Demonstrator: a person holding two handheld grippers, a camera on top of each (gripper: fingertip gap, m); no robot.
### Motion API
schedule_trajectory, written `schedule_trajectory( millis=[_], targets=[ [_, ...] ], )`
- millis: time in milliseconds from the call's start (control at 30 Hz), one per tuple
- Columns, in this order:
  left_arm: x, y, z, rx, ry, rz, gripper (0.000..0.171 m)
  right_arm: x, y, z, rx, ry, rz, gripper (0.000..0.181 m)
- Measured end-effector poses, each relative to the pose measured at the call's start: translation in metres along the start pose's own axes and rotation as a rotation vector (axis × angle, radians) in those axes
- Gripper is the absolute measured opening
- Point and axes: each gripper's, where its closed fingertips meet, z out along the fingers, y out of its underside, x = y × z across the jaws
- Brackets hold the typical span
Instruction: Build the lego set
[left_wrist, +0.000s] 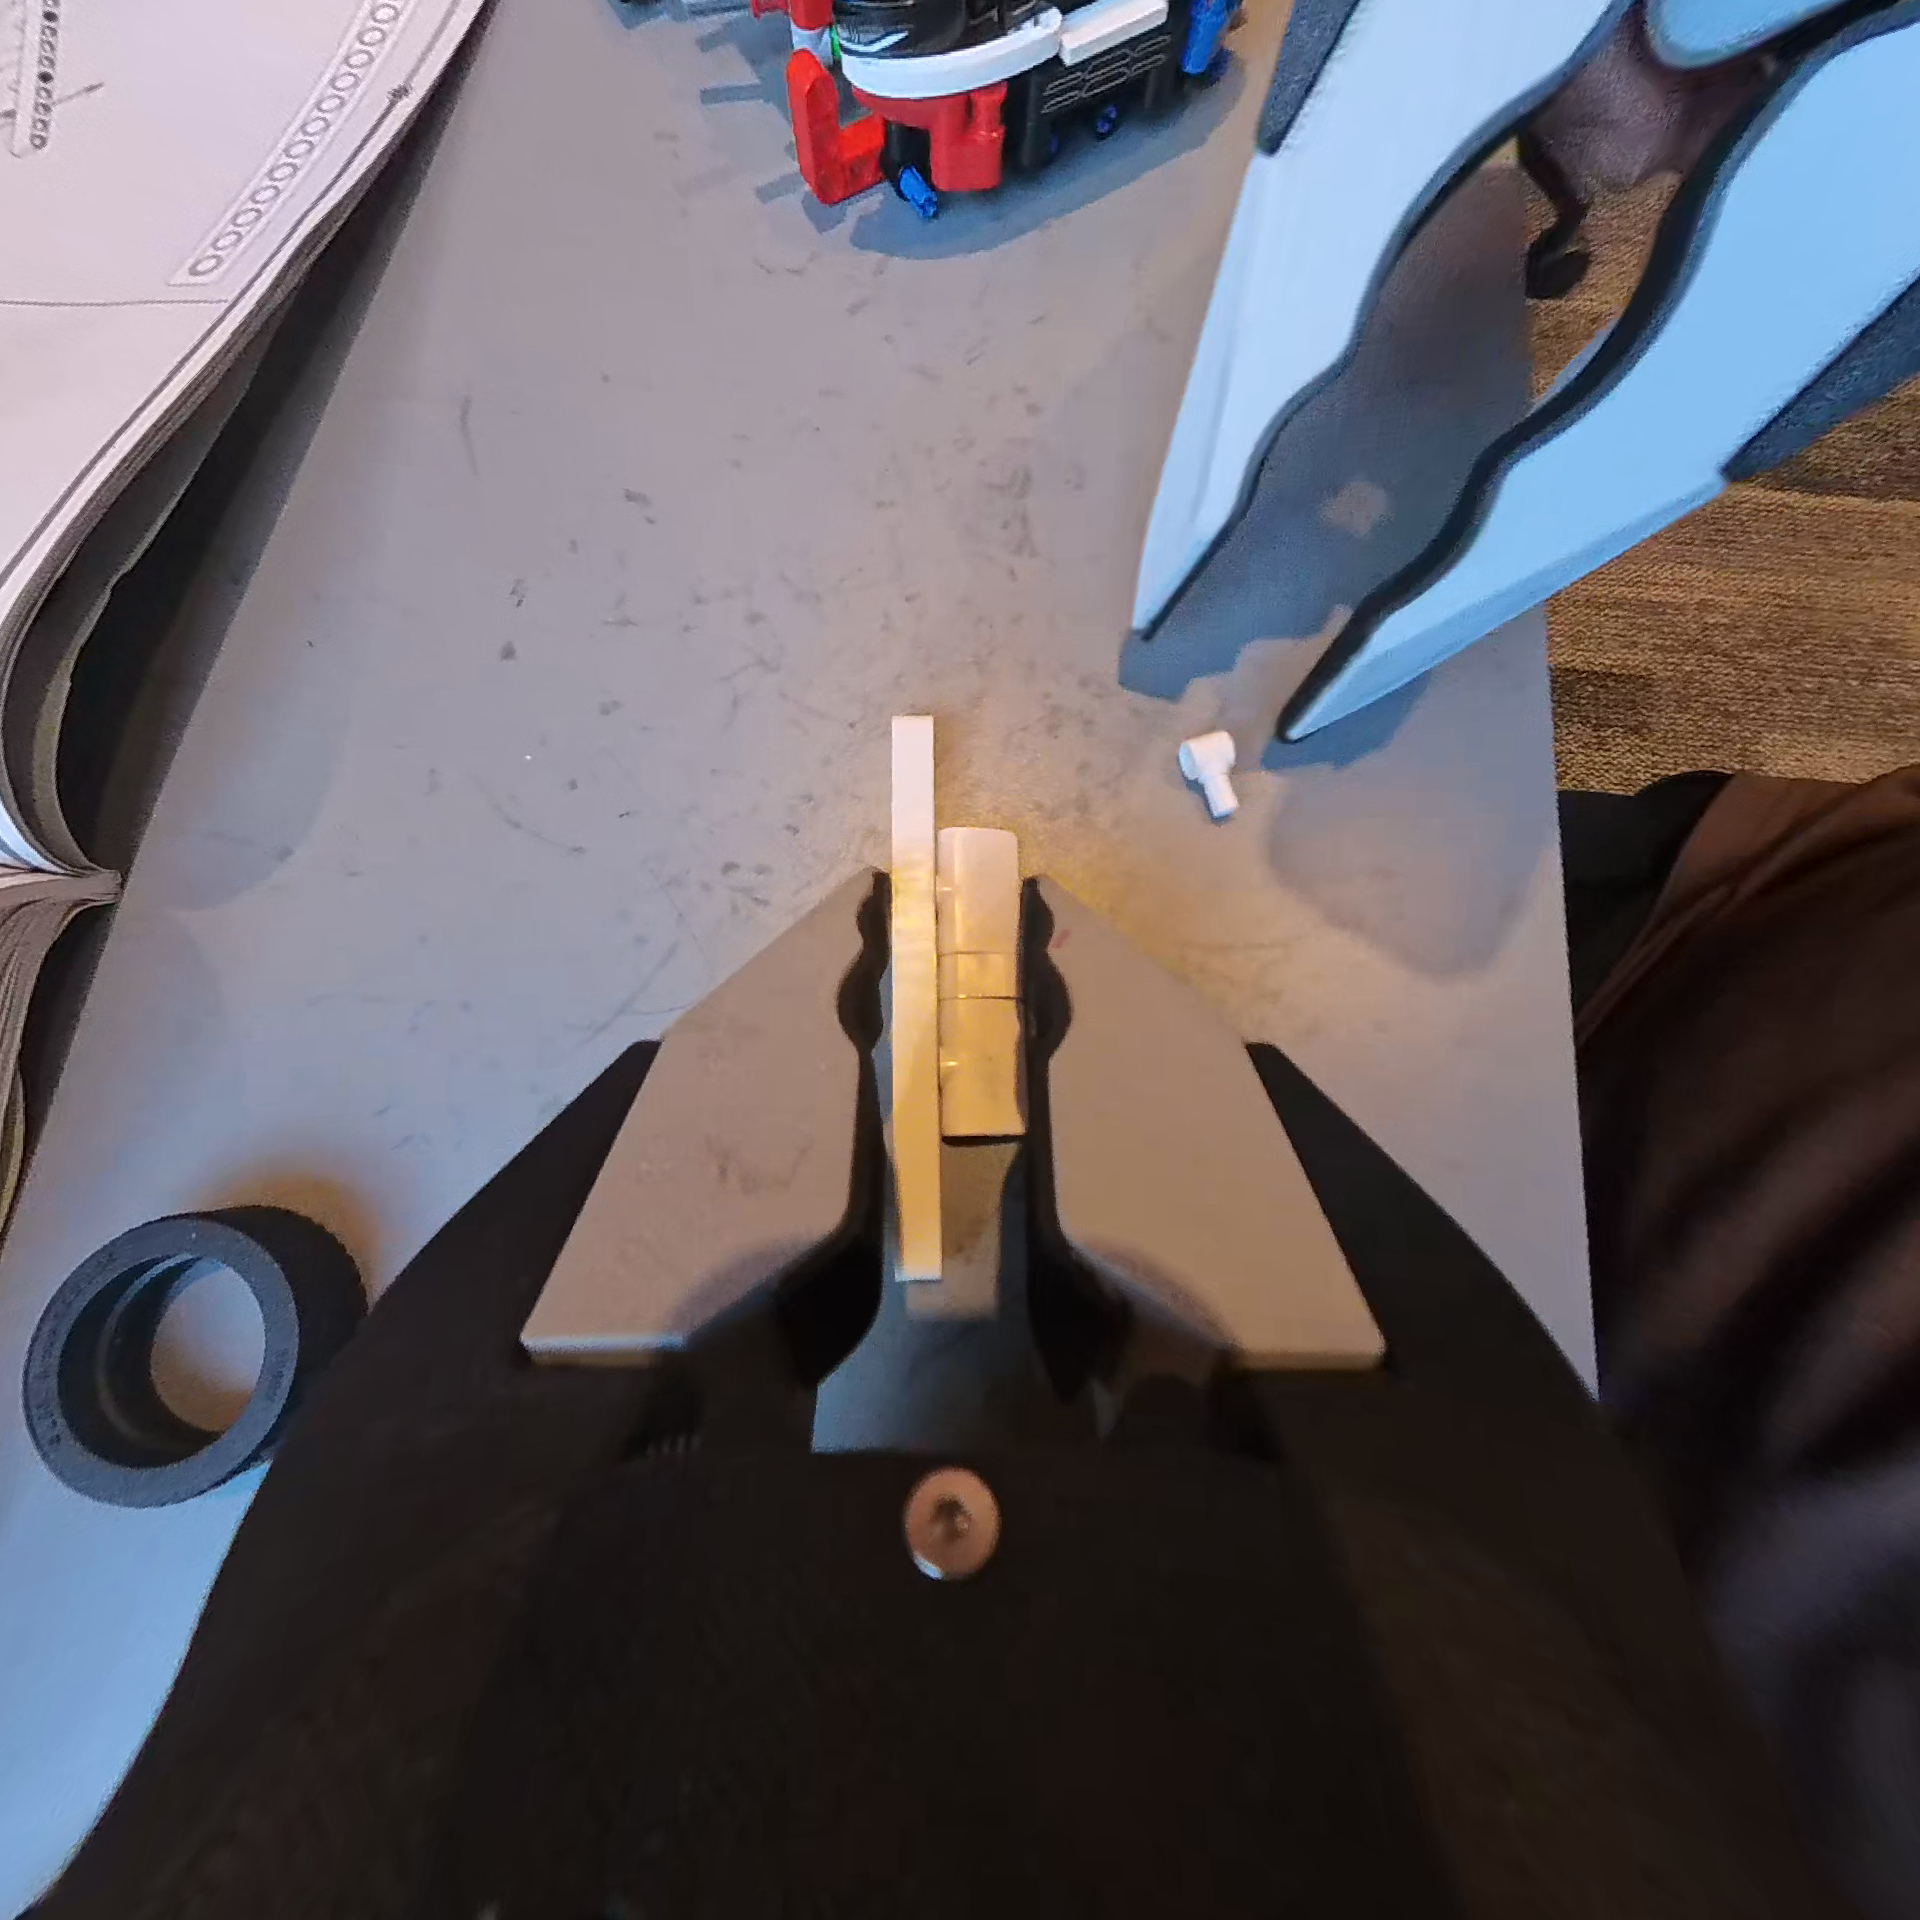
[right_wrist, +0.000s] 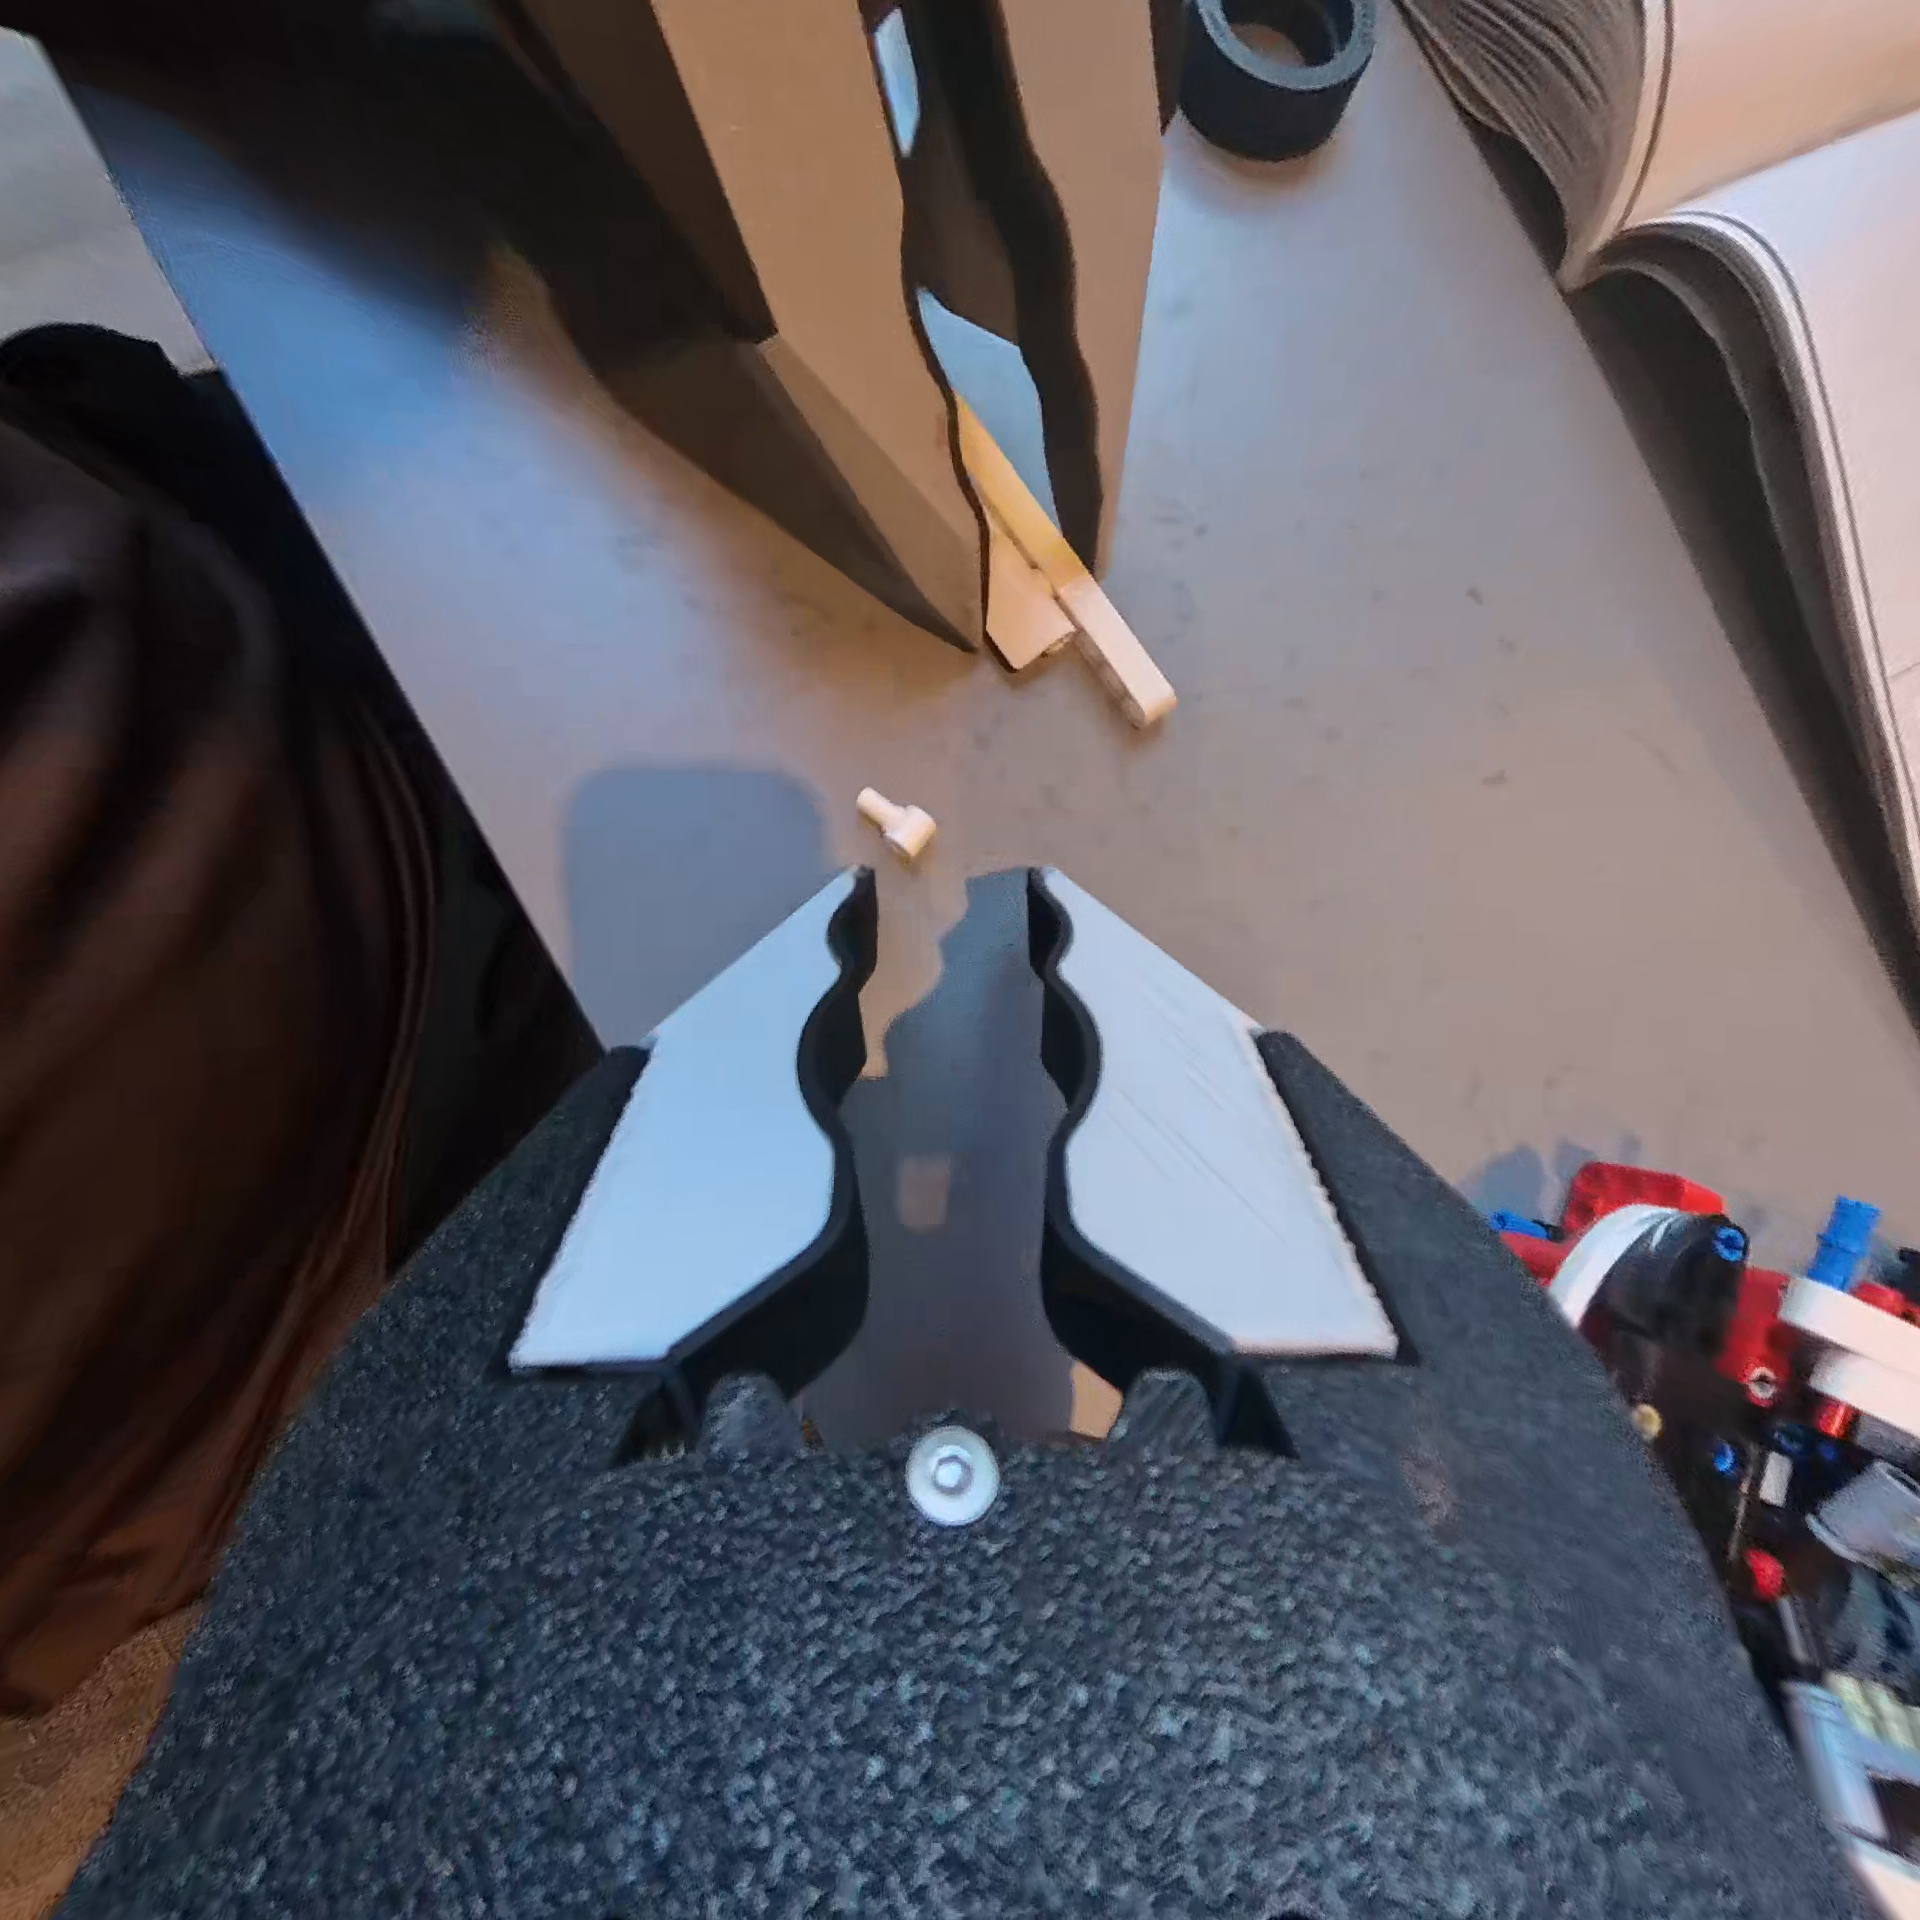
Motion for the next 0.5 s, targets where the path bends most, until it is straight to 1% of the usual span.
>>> schedule_trajectory(
  millis=[100, 200, 233, 300, 367, 500],
  targets=[
    [0.000, 0.000, 0.000, 0.001, 0.000, -0.002, 0.022, -0.004, -0.002, 0.002, 0.010, -0.036, -0.068, 0.027],
    [0.000, 0.000, 0.000, -0.002, -0.003, 0.004, 0.022, -0.013, -0.003, 0.007, 0.042, -0.116, -0.125, 0.030],
    [0.000, 0.000, 0.000, -0.002, -0.002, 0.003, 0.022, -0.015, -0.004, 0.007, 0.053, -0.133, -0.137, 0.026],
    [0.001, 0.001, -0.001, -0.002, 0.005, 0.002, 0.022, -0.012, -0.003, 0.007, 0.058, -0.135, -0.125, 0.032],
    [0.002, 0.001, -0.001, -0.004, 0.010, 0.002, 0.022, -0.018, 0.000, 0.005, 0.048, -0.178, -0.102, 0.020],
    [0.002, 0.002, -0.001, -0.010, 0.010, 0.000, 0.023, -0.012, -0.001, 0.005, 0.045, -0.115, -0.067, 0.021]
  ],
)
